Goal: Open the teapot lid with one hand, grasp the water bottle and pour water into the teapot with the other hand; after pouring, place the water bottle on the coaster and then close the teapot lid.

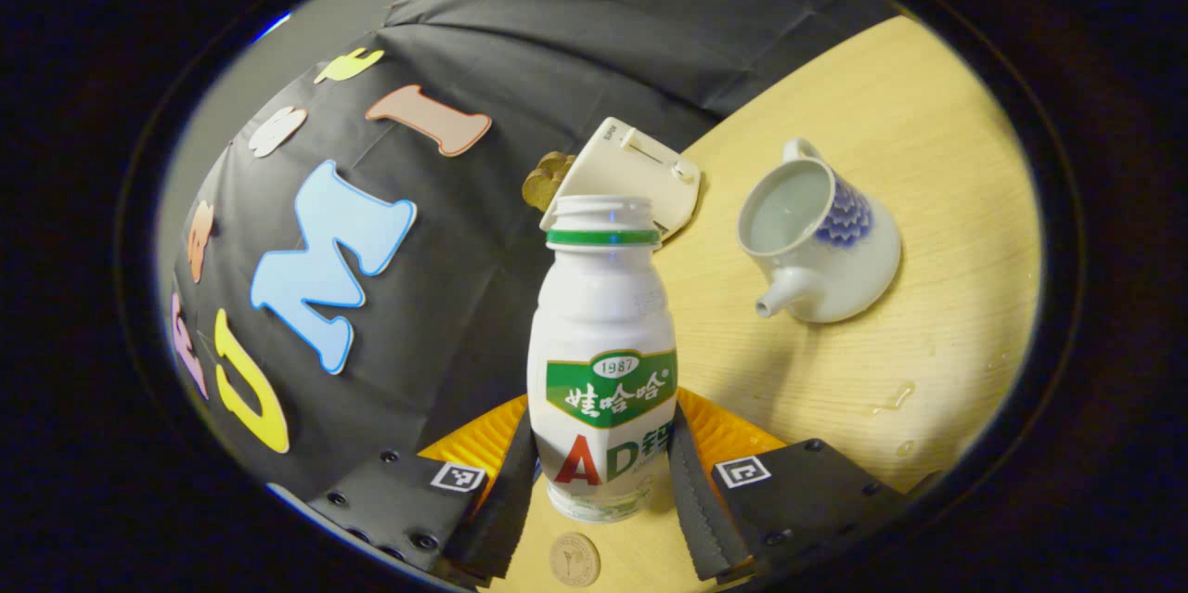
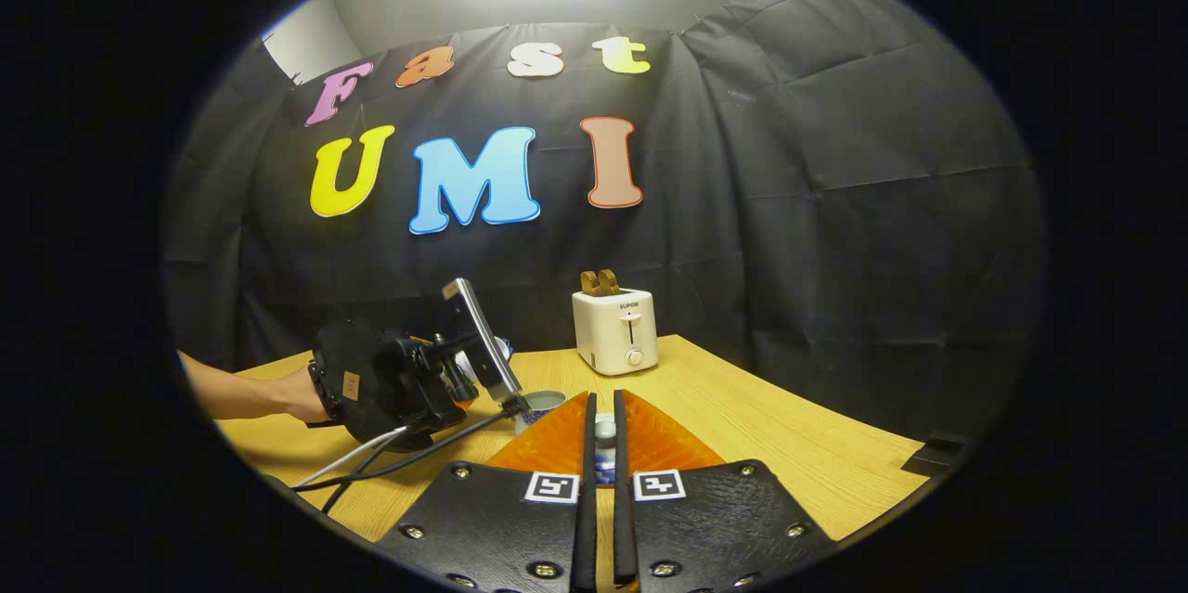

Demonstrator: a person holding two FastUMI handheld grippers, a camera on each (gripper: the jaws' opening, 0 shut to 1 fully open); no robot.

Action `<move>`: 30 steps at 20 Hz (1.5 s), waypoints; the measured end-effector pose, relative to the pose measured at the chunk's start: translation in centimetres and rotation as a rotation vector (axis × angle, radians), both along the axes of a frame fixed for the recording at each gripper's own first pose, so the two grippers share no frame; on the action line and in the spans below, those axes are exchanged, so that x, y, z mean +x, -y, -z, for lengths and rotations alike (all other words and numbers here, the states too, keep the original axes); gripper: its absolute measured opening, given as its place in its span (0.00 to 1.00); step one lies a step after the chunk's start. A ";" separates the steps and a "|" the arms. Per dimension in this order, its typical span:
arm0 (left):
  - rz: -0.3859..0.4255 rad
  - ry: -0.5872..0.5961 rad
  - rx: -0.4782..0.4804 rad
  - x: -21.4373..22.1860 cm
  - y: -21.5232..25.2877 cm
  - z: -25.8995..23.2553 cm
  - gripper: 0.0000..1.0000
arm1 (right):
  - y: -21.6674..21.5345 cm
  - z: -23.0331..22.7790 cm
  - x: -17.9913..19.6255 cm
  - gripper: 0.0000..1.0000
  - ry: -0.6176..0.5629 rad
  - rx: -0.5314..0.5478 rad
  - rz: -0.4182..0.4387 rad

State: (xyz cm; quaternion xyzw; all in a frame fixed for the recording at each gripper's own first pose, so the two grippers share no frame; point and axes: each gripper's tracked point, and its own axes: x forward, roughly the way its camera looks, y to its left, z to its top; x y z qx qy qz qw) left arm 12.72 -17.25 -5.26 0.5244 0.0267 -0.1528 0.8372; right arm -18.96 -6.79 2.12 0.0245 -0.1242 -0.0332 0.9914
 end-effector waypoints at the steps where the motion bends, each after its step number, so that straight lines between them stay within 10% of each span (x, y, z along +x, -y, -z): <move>1: 0.004 0.007 0.029 0.2 0.1 0.0 0.75 | 0.1 0.0 0.0 0.07 0.001 0.000 0.004; 30: 0.090 0.112 0.482 -0.8 2.1 -1.7 0.72 | -1.5 1.6 -2.4 0.07 -0.032 -0.026 0.033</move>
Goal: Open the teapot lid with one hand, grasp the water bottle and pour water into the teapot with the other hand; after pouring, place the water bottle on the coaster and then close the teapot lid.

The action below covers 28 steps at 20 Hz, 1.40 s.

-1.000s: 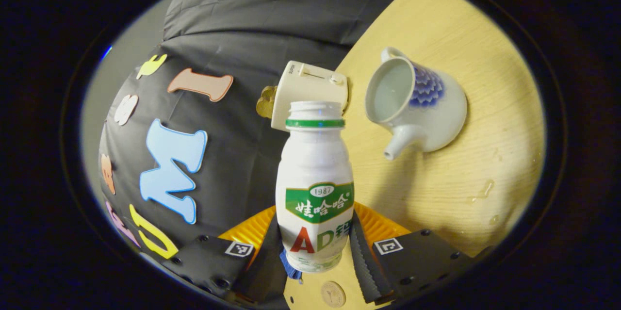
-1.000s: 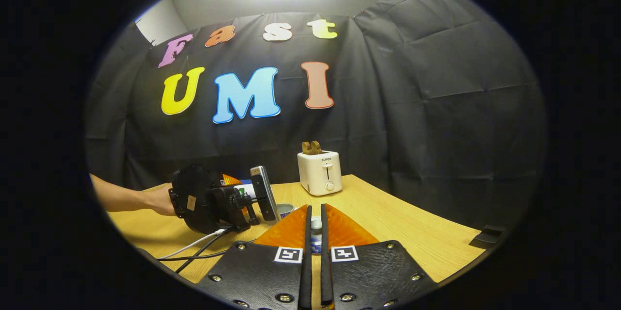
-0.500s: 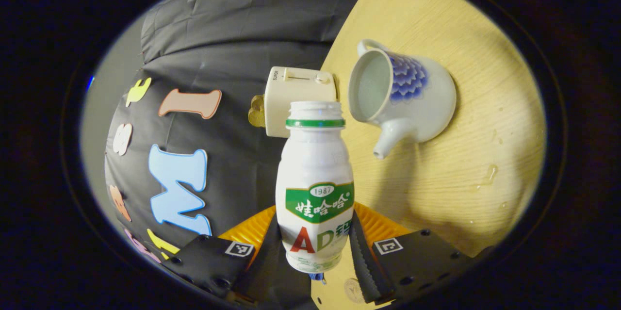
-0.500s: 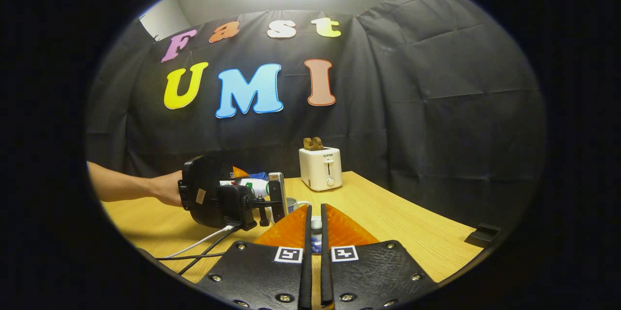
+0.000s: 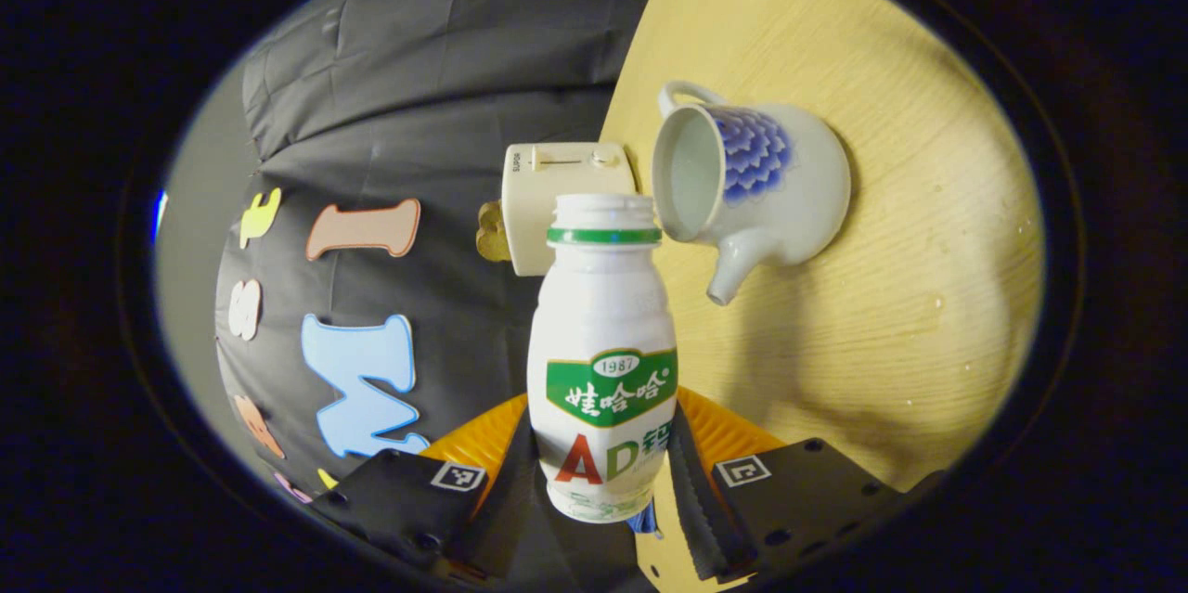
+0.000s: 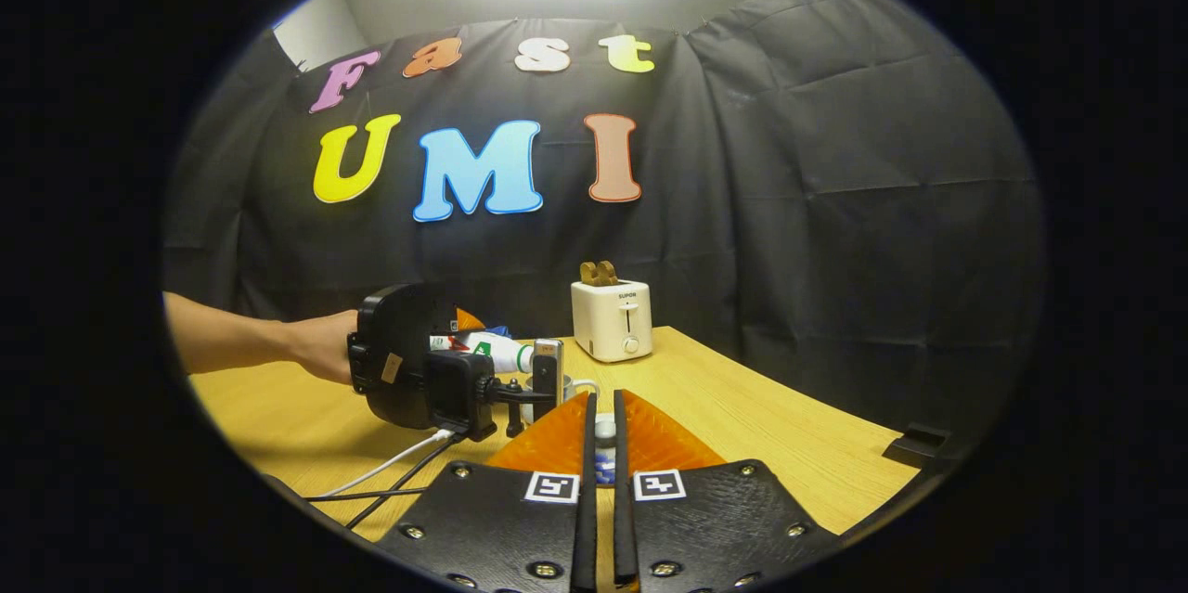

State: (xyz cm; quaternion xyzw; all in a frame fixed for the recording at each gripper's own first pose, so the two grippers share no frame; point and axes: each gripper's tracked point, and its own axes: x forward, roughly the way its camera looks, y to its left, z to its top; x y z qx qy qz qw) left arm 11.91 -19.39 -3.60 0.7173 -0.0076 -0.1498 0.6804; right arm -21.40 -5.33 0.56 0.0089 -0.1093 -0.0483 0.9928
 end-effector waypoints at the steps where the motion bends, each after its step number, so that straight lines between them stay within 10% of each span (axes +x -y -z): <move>1: 0.004 0.005 0.009 -0.1 0.1 -0.1 0.70 | -0.2 0.1 -0.1 0.07 -0.003 0.005 -0.004; 28: 0.023 0.104 0.180 -0.5 0.4 -0.7 0.80 | -0.6 -1.0 -3.0 0.07 0.040 -0.022 0.029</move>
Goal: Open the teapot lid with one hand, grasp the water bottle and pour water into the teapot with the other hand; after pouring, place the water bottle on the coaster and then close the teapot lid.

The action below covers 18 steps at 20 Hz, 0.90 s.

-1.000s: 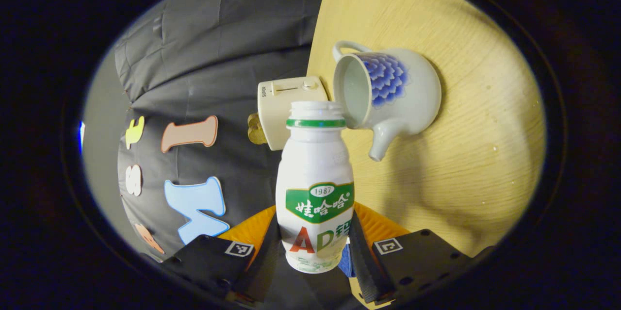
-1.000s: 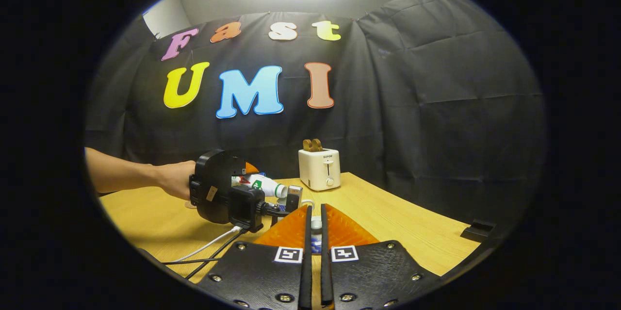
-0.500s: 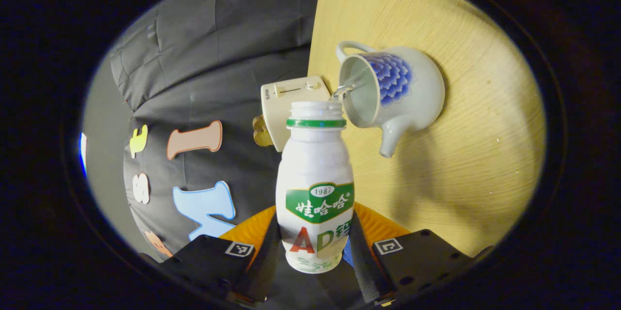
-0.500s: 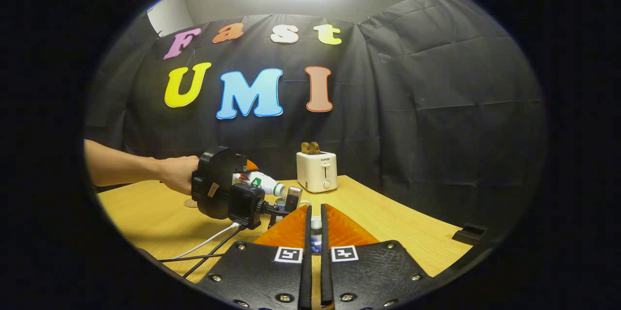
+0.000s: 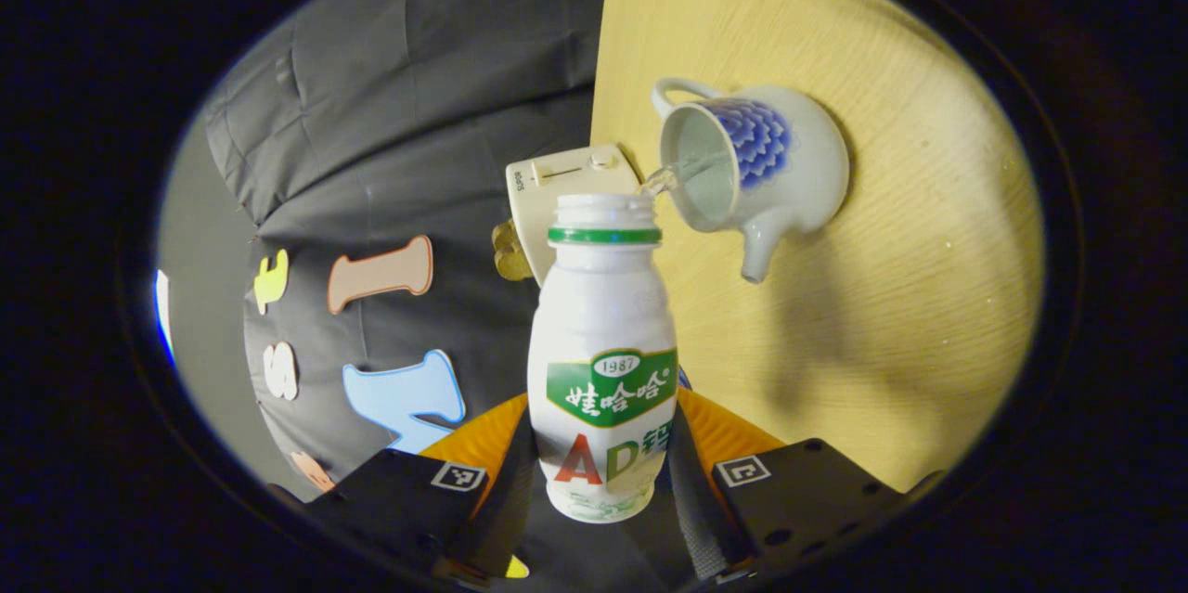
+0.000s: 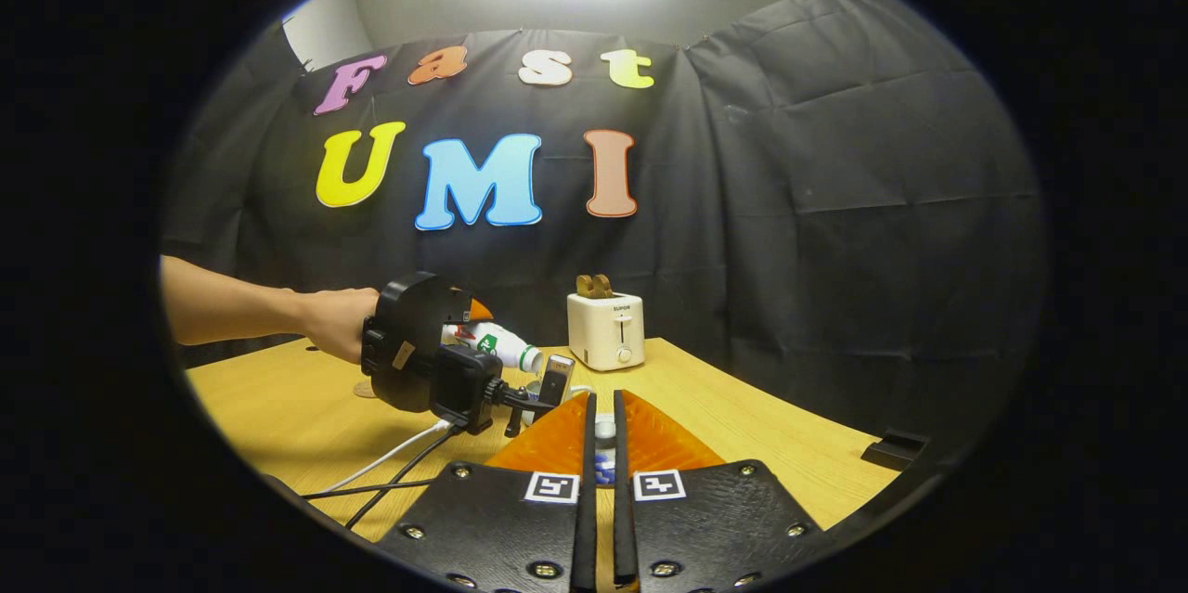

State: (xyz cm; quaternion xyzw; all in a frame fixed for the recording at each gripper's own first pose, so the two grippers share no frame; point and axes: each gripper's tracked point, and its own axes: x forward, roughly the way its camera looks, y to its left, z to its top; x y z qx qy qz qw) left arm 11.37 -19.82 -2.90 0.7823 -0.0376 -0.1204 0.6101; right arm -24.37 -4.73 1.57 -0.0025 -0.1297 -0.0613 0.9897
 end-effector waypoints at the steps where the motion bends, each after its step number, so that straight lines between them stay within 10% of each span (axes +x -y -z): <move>1: 0.000 0.002 0.002 0.0 0.0 0.1 0.80 | 0.0 -0.2 -0.1 0.07 0.004 -0.003 0.001; 18: 0.013 0.012 0.068 0.0 0.4 -0.2 0.80 | 0.0 -0.3 -0.4 0.07 0.010 -0.002 -0.002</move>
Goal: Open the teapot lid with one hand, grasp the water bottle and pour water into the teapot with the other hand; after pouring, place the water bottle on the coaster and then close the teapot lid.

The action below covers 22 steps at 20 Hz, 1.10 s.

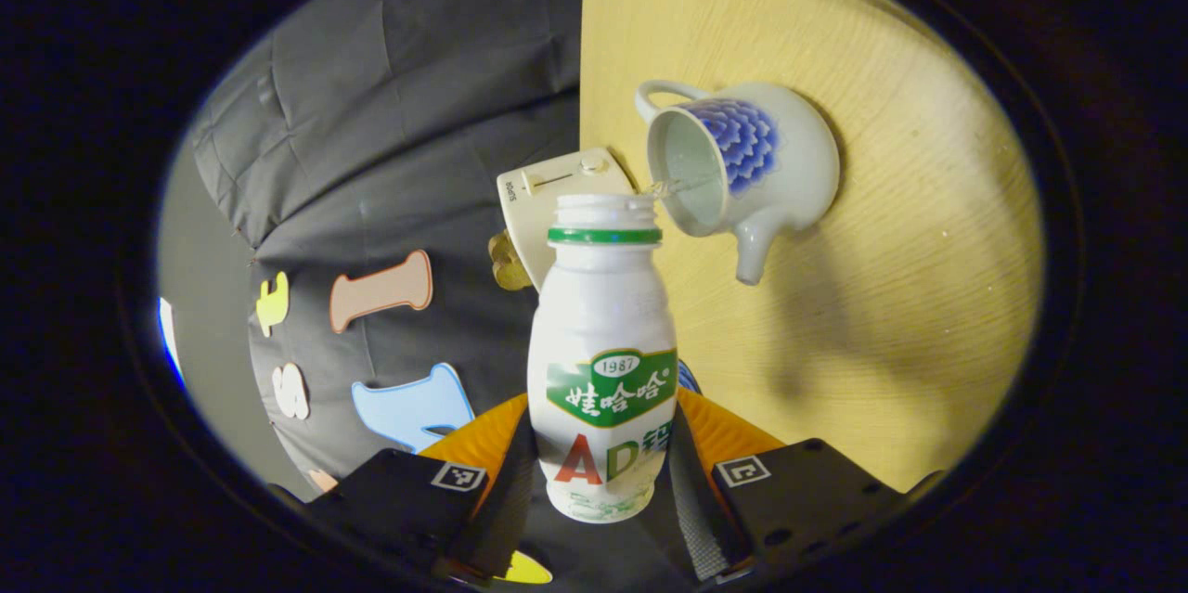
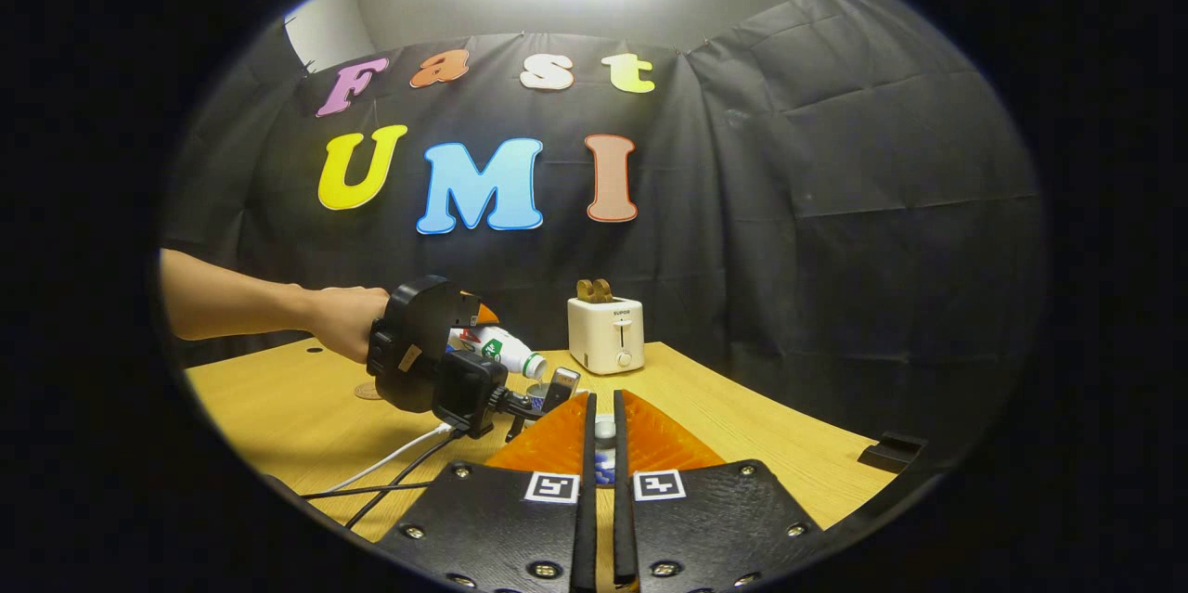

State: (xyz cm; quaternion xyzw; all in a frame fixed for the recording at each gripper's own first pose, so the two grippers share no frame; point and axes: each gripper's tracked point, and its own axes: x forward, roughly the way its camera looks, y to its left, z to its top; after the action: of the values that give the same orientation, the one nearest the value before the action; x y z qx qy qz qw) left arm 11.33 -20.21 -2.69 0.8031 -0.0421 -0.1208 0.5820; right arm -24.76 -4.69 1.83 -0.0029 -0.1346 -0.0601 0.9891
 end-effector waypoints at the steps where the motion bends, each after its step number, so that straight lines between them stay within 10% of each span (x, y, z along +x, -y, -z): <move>1: 0.002 0.004 0.006 0.0 0.0 -0.1 0.80 | 0.0 0.0 -0.1 0.07 0.002 0.000 -0.001; 22: 0.033 -0.024 0.023 0.1 0.3 0.2 0.80 | -0.6 -0.3 -0.2 0.07 0.008 0.019 -0.052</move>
State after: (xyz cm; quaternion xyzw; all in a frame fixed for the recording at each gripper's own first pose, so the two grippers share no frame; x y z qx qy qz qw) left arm 11.39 -20.55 -2.91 0.8073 -0.0470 -0.1403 0.5712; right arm -24.97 -4.11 2.11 0.0103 -0.1378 -0.0358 0.9898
